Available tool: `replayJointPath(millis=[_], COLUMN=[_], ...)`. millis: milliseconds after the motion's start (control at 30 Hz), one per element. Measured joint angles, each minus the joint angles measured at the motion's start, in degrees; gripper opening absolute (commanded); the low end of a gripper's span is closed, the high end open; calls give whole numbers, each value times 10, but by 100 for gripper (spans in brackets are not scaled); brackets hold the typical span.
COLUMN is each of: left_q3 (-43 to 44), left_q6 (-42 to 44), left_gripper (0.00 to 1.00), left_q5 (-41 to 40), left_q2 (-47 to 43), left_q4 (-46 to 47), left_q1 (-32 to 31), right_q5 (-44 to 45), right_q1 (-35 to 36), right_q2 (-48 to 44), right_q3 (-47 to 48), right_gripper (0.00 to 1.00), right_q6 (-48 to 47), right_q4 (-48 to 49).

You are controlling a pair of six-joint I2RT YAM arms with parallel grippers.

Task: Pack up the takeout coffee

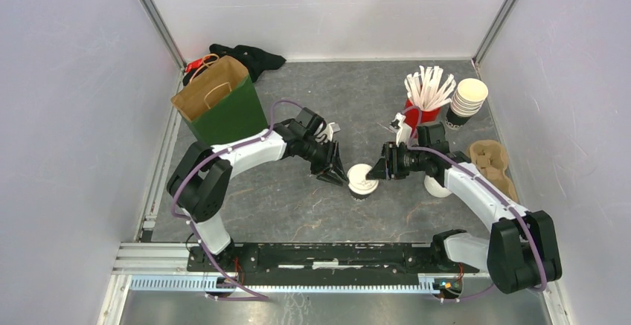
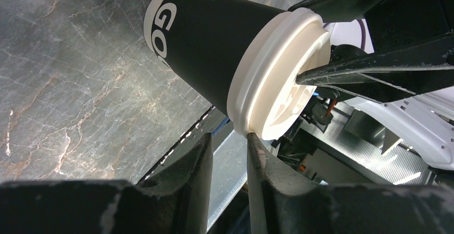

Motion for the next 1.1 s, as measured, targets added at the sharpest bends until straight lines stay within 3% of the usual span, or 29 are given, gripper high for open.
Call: replayJointPath(millis=[267, 433, 800, 1100], left_q3=[-30, -23, 53, 76], left_q6=[1, 1, 49, 52], left_gripper=[29, 33, 42, 50], left_q5=[0, -1, -108, -147], left_q2=[-1, -12, -8, -3], left_q4=[42, 41, -67, -106], left_q1=[-1, -2, -10, -9], right_q5=[-13, -31, 11, 120], right_q1=[-11, -23, -16, 28], right_q2=[-7, -7, -1, 5], right_q3=[-29, -29, 85, 162], right_gripper=[53, 65, 89, 93], right_q6=[9, 9, -55, -115], right_q4=[40, 39, -90, -179])
